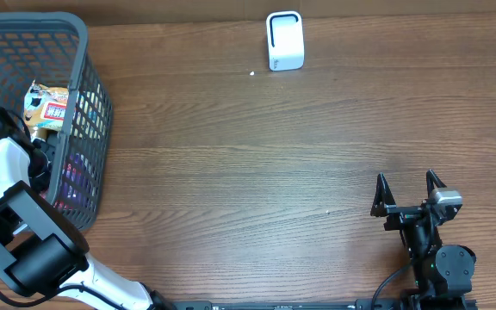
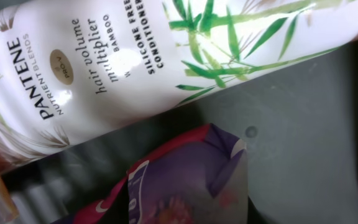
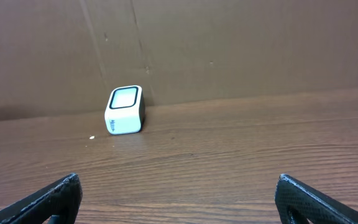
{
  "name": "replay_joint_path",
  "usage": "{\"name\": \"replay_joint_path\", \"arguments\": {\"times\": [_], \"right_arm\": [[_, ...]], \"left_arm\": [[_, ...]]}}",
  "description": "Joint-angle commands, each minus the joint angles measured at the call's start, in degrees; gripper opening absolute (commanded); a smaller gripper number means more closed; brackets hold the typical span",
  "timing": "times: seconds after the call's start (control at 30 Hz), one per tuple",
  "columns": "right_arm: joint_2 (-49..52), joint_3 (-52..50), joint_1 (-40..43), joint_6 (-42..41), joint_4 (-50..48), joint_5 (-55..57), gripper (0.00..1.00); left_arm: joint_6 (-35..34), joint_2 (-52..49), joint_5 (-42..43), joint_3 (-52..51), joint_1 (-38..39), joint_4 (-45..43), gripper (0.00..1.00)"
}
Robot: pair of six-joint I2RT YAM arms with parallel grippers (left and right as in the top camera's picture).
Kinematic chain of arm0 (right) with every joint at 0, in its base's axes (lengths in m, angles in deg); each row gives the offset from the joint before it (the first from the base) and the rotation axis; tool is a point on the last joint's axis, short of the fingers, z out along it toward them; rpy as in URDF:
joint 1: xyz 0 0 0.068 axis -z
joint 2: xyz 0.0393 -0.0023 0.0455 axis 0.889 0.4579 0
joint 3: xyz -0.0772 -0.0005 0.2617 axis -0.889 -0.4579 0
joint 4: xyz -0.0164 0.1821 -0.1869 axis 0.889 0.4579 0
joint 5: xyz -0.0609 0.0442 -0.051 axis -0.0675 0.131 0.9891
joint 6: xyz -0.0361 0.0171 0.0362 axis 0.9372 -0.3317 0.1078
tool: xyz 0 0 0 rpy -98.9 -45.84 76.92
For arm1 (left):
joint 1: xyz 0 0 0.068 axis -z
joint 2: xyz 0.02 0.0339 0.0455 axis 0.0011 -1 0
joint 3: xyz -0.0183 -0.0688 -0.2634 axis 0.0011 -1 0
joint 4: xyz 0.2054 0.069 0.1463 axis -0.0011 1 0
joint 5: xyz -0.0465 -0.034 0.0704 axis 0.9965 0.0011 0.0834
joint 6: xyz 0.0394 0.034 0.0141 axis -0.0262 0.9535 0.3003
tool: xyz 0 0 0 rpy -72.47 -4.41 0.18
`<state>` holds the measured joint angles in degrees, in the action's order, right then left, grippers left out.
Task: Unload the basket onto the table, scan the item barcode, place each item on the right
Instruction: 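Grasp the pink-purple pad pack in the basket with the left gripper, then lift the pink pack out and carry it toward the white scanner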
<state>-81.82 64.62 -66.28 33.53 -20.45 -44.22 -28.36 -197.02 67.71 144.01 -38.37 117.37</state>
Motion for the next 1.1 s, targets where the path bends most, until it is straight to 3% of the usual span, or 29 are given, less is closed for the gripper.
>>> {"name": "replay_joint_path", "arguments": {"times": [0.0,0.57,0.63,0.83,1.07], "right_arm": [[-0.42,-0.61,-0.42,-0.37,-0.35,-0.26,1.0],[-0.42,-0.61,-0.42,-0.37,-0.35,-0.26,1.0],[-0.42,-0.61,-0.42,-0.37,-0.35,-0.26,1.0],[-0.42,-0.61,-0.42,-0.37,-0.35,-0.26,1.0],[-0.42,-0.61,-0.42,-0.37,-0.35,-0.26,1.0]], "left_arm": [[-0.26,-1.79,1.36,1.09,0.17,4.68,0.04],[4.09,-1.7,3.45,47.3,0.24,28.11,0.04],[4.81,-1.6,7.37,52.52,0.24,29.97,0.04],[6.19,0.92,29.64,66.93,1.51,33.75,0.04],[7.76,7.67,32.26,68.67,14.14,35.93,0.04]]}}
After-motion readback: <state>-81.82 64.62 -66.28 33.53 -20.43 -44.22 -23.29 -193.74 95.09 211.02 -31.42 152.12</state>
